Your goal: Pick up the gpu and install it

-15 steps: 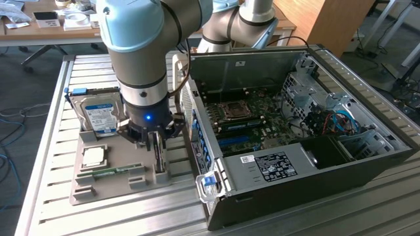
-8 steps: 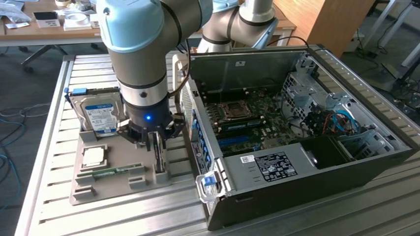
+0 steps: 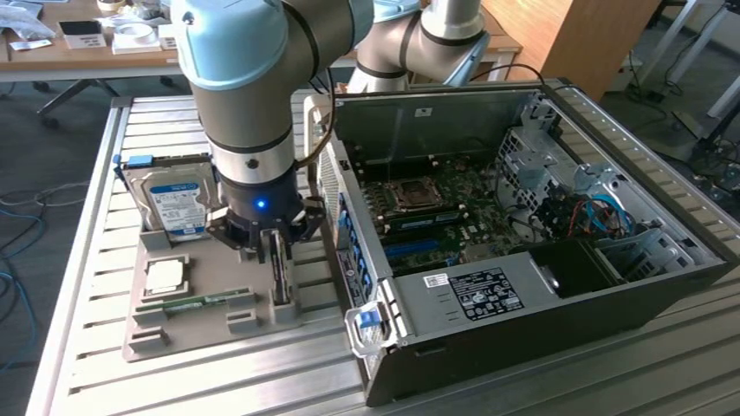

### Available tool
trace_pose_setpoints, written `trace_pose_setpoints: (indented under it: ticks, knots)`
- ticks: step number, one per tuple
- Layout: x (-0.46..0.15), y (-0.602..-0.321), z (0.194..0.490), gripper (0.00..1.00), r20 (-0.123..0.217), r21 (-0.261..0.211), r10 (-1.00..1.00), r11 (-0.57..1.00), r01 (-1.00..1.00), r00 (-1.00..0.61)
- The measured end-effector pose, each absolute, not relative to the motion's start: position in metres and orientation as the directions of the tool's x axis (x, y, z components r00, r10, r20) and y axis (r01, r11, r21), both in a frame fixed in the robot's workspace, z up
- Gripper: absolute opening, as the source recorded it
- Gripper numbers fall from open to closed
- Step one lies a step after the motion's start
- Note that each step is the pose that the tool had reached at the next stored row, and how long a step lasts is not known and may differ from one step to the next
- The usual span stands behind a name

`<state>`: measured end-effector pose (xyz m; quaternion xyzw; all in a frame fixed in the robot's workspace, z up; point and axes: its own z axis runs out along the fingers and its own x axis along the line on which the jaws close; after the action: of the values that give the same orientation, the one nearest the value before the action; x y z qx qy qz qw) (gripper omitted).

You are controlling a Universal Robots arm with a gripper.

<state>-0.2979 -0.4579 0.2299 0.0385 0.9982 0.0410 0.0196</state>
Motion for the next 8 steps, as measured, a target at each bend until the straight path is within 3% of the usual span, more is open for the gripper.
trace_pose_setpoints:
  ticks: [8]
  knots:
    - [-0.2980,-0.4569,0.2275,0.42,-0.036,0.083,0.078,0.994,0.075,-0.996]
